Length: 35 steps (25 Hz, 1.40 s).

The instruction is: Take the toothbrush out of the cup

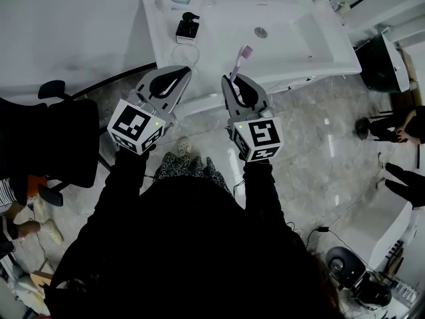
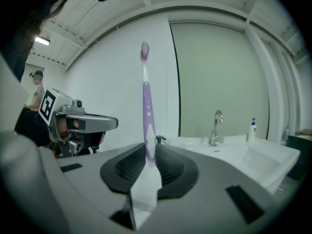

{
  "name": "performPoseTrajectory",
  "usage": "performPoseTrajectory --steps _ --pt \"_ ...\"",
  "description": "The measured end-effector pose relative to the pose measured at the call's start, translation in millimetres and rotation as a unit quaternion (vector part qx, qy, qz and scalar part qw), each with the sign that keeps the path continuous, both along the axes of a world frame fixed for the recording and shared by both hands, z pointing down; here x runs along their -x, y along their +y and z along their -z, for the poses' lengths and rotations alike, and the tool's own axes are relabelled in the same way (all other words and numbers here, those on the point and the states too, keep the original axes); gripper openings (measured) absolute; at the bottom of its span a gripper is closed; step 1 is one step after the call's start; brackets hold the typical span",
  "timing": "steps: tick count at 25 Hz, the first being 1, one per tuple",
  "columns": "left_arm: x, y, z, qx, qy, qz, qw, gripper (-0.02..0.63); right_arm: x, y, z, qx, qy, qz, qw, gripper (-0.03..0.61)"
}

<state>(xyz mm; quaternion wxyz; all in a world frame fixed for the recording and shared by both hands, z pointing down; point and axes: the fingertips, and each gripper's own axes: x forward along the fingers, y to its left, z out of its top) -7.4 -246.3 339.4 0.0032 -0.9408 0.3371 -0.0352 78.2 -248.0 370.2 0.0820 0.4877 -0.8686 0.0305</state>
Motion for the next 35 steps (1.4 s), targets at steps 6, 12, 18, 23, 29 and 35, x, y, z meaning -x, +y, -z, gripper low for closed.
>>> performPoseTrajectory --steps 6,12,18,23,29,35 --pt "6.5 -3.2 -9.9 -0.013 -0.017 0.031 0.9993 0.008 -5.6 -0.7 1.2 -0.007 -0.004 -0.011 1.0 0.069" --pt "16.3 -9.4 -16.3 -0.001 -0.018 0.062 0.9979 0.008 -4.6 -0.1 4.6 -0.015 0.001 -0.013 1.0 0.067" --pt "22.4 -10.5 -19.7 0.005 -0.014 0.073 0.9972 0.008 -3.2 0.9 2.7 -0.01 -0.003 -0.015 1.0 0.064" --pt "24.5 -11.2 -18.9 0.005 -0.018 0.077 0.9969 0.008 -1.1 1.9 7.3 -0.019 -0.002 -0.012 1.0 0.064" --pt "27.2 -10.1 -18.0 0.007 -0.018 0.078 0.9968 0.008 0.8 4.6 12.0 -0.023 0.004 -0.012 1.0 0.063" --pt "30.9 -9.4 -17.7 0.01 -0.017 0.08 0.9966 0.008 5.5 6.9 15.2 -0.026 0.011 -0.007 1.0 0.063"
